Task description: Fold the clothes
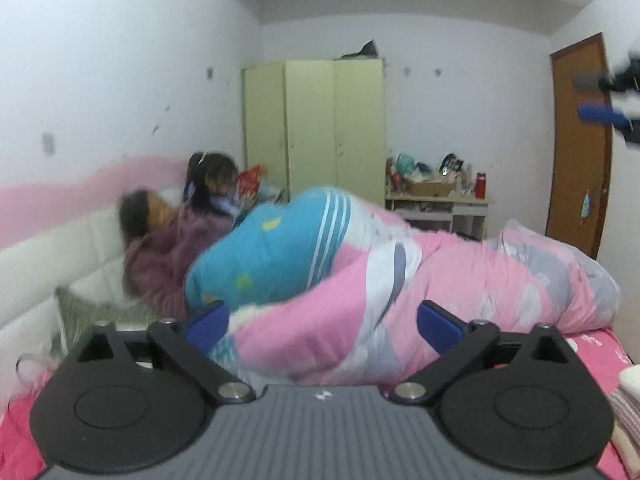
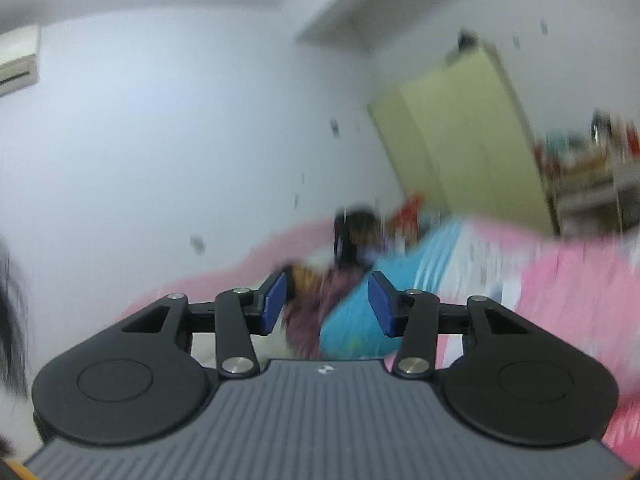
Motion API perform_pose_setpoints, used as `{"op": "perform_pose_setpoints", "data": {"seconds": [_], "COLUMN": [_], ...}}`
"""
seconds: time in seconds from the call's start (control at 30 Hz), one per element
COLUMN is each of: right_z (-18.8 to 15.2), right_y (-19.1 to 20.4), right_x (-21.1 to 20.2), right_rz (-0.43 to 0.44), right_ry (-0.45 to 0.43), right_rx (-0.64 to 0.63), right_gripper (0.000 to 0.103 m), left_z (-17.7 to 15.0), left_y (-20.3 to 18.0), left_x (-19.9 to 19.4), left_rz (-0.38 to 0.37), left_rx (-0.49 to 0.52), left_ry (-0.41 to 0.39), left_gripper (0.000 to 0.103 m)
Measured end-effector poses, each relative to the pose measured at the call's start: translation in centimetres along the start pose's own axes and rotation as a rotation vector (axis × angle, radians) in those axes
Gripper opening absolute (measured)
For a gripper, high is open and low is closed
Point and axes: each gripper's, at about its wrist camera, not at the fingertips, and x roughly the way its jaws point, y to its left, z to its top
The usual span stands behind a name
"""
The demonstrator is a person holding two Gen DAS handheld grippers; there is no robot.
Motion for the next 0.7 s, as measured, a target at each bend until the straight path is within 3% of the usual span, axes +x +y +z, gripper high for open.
{"op": "perform_pose_setpoints", "data": {"seconds": [0.1,0.23,0.3,0.4,0.47,0.53,0.6,0.7], "right_z": [1.9,-2.0,-7.6,-18.5,-26.7,-34.7,-40.9,-47.7], "right_y": [-0.1,-2.7,-4.5,-7.6,-9.6,-10.9,-12.0,-13.9], "right_x": [3.8,13.4,18.3,25.2,29.1,31.3,32.2,33.7], "right_rz": [-0.003,-0.043,-0.072,-0.122,-0.149,-0.174,-0.196,-0.231], "right_ry": [-0.045,0.097,0.232,0.484,0.677,0.853,0.973,1.081], "right_rx": [-0.034,0.047,0.086,0.165,0.239,0.301,0.355,0.418], "right_gripper": [0.051,0.051,0.050,0.041,0.036,0.031,0.026,0.026], "left_z": [1.1,-5.3,-9.6,-16.3,-19.8,-22.4,-25.4,-30.4], "left_y": [0.5,3.0,3.9,4.8,5.1,5.1,5.2,4.8], "left_x": [3.1,10.3,13.9,18.9,21.9,24.5,26.6,29.7], "left_rz": [-0.012,-0.064,-0.087,-0.126,-0.189,-0.243,-0.263,-0.243], "left_rx": [0.024,-0.031,-0.042,-0.035,-0.018,0.005,0.043,0.116], "left_ry": [-0.014,0.088,0.174,0.342,0.437,0.498,0.542,0.638], "left_gripper": [0.103,0.101,0.094,0.072,0.051,0.048,0.048,0.045]}}
